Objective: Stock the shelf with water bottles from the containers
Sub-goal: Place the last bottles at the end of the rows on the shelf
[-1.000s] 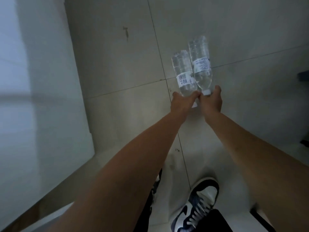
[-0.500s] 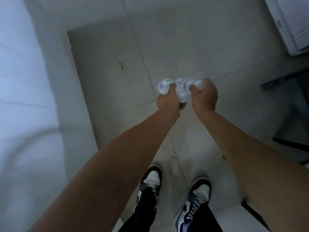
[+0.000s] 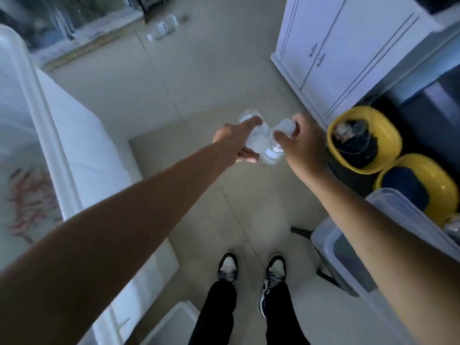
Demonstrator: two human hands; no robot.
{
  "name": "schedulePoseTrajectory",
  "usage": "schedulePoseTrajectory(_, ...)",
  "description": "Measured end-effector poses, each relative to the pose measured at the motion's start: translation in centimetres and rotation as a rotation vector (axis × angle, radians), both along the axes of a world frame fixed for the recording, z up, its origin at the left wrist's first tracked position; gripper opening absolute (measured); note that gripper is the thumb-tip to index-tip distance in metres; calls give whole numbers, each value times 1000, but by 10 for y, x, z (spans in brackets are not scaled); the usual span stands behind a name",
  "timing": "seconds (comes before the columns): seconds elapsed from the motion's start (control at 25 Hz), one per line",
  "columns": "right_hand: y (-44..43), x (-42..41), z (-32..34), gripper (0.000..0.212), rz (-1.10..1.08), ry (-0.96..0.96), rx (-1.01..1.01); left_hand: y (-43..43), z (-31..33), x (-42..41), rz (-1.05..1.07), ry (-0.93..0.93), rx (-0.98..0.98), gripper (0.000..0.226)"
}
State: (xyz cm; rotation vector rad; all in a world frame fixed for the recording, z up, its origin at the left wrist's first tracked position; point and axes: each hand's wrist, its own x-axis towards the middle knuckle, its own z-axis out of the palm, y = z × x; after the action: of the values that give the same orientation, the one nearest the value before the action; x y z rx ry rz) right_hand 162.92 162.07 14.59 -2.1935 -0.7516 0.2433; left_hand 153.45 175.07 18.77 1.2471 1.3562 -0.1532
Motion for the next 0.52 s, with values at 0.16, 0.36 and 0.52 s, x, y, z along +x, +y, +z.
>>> schedulePoseTrajectory(0.16, -26, 39, 145, 25, -48, -44, 82, -10, 146, 47, -315, -2, 240, 43)
schedulePoseTrajectory(0.36, -75, 85, 291, 22, -66, -42, 128, -38, 299, 105, -792, 16, 771, 44)
schedulePoseTrajectory(0.52, -136, 126, 389, 23, -52, -100, 140, -77, 404, 153, -1021, -62, 1118, 44)
